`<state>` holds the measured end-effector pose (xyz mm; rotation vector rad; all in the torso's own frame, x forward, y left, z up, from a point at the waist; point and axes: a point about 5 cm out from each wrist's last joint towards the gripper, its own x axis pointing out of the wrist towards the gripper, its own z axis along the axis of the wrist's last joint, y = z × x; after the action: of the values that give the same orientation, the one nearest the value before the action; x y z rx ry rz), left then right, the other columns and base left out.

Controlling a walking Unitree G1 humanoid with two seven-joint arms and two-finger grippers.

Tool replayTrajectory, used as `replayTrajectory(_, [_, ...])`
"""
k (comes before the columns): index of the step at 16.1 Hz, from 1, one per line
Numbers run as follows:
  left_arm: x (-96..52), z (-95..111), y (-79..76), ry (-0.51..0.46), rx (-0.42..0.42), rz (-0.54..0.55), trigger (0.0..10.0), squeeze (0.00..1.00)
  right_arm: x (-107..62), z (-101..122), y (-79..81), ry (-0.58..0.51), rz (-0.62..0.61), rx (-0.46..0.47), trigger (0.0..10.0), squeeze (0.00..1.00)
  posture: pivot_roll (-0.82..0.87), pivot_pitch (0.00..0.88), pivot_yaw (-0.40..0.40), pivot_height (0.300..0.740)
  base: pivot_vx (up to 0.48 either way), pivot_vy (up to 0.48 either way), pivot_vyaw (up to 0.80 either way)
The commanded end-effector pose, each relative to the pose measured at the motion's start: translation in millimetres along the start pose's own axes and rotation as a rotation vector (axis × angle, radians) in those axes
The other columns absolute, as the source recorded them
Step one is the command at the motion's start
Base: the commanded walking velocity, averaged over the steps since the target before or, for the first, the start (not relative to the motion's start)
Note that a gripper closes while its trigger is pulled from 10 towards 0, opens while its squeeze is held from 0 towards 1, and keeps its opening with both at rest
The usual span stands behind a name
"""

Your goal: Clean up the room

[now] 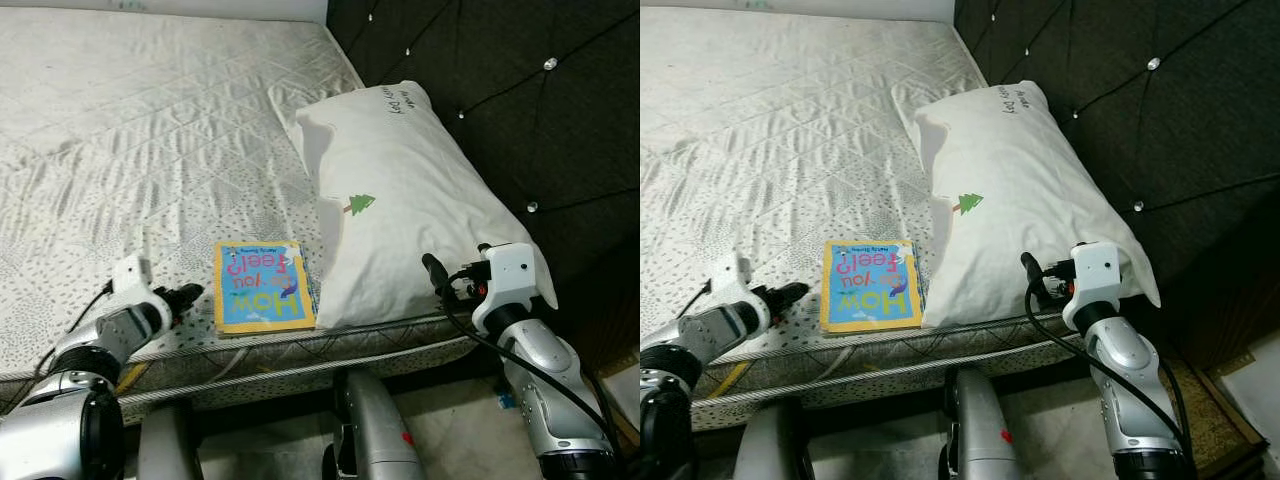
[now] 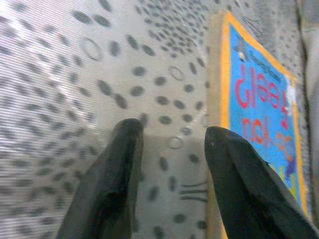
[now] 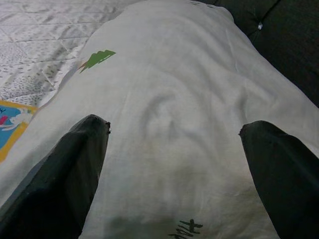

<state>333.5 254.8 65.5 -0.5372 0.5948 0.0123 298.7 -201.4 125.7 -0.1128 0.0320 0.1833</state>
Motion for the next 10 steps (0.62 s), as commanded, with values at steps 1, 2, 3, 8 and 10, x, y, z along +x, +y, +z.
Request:
replayTrajectory(1, [-0.2,8,-0.4,-0.030,0.023,0.028,10.0,1.00,-1.2,2,-2.2,-0.004,-0.006,-0.008,10.0,0.00,-0.18,0.095,-0.137,0.539,0.000,0.000,0.00])
replayTrajectory(2, [-0.3,9,0.2,-0.037,0.026,0.034,10.0,1.00,-1.1,2,-1.9,-0.004,-0.006,-0.007,10.0,0.00,-0.18,0.093,-0.135,0.539,0.000,0.000,0.00])
replayTrajectory(3, [-0.8,11,2.4,-0.061,0.056,0.065,10.0,1.00,-0.7,1,-0.8,-0.006,-0.005,-0.004,10.0,0.00,-0.17,0.090,-0.131,0.539,0.000,0.000,0.00])
replayTrajectory(8, [-5.2,20,5.2,-0.197,0.144,0.111,10.0,1.00,4.5,0,8.1,-0.018,-0.001,0.031,10.0,0.00,-0.12,0.075,-0.114,0.539,0.000,0.000,0.00])
replayTrajectory(10, [-23.2,20,-2.1,-0.409,0.225,0.111,10.0,1.00,12.5,0,19.1,-0.036,0.017,0.073,10.0,0.00,-0.07,0.053,-0.098,0.539,0.000,0.000,0.00])
